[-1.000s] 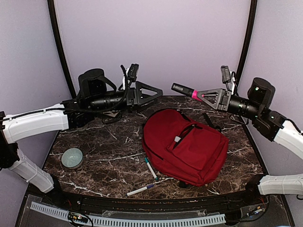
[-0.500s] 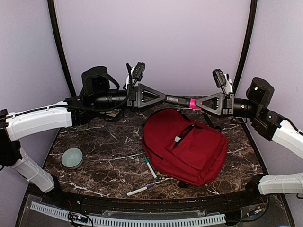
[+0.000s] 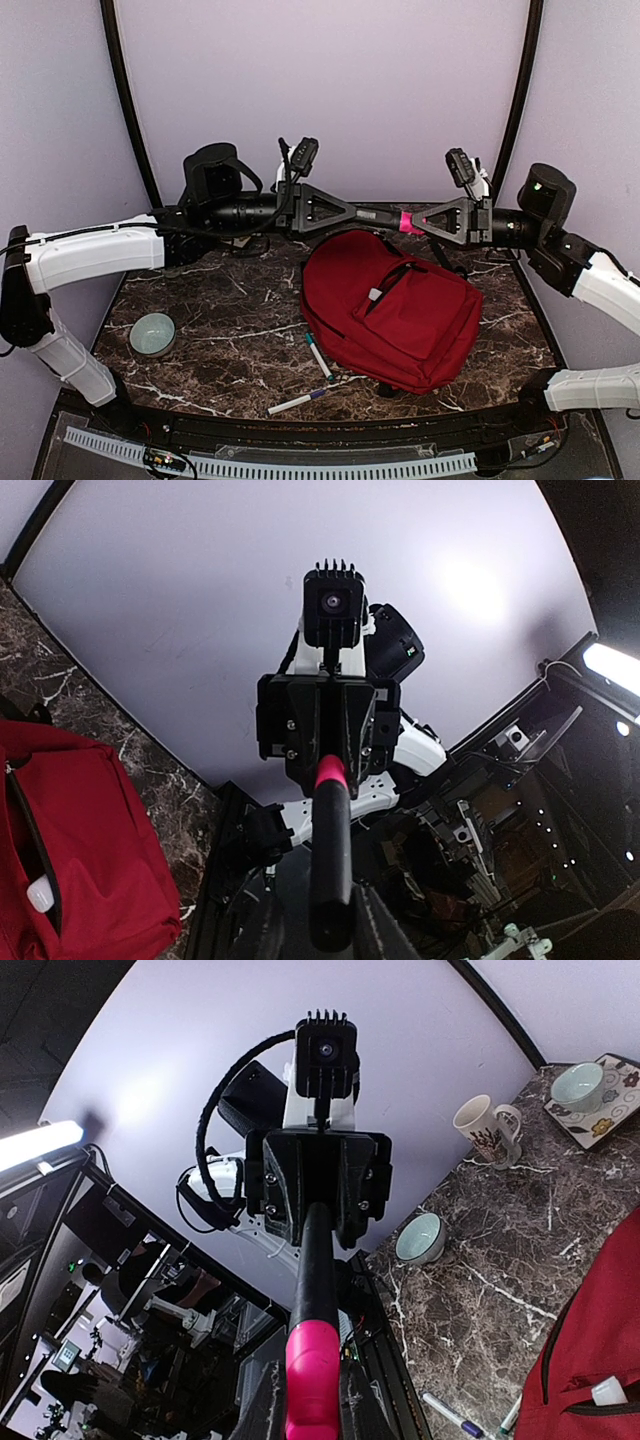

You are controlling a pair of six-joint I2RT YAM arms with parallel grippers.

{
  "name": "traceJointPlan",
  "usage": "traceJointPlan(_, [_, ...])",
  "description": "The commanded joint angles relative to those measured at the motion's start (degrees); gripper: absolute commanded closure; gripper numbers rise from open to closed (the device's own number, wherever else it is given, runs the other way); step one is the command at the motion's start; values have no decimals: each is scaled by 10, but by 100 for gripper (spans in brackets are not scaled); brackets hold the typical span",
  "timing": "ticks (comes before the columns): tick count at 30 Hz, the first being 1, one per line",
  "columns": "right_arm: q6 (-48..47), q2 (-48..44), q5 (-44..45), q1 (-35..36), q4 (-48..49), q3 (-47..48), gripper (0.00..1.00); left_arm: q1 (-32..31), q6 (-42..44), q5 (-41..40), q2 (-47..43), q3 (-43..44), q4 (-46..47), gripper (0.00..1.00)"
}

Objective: Pack the student bag
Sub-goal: Pass from the right arm to the left

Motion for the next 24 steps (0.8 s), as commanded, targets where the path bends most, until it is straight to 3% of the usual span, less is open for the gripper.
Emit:
traceJointPlan(1, [-9,-4,-2,-2,17,0,100,-2,-8,8,0,17,26,84])
traceJointPlan(4, [-34,-2,14,-2,-10,7,100,-4,-12,8,1,15,24,99])
traceJointPlan(10, [-92,9,39,-2,-76,26,100,-13,-5,1,12,28,4,100])
traceJointPlan(13, [-99,11,44,-2,-84,33,93,-14,-6,-4,15,29,4,100])
traceJointPlan(15, [-111,9,55,-2,-96,37,82,-13,-3,-15,14,26,1,100])
traceJointPlan(20, [-157,-3,114,-3,-150,46,41,-9,7,-36,12,23,-22,100])
traceJointPlan(24, [-198,-16,175,-9,-220,60,29,2,16,-49,11,21,-46,100])
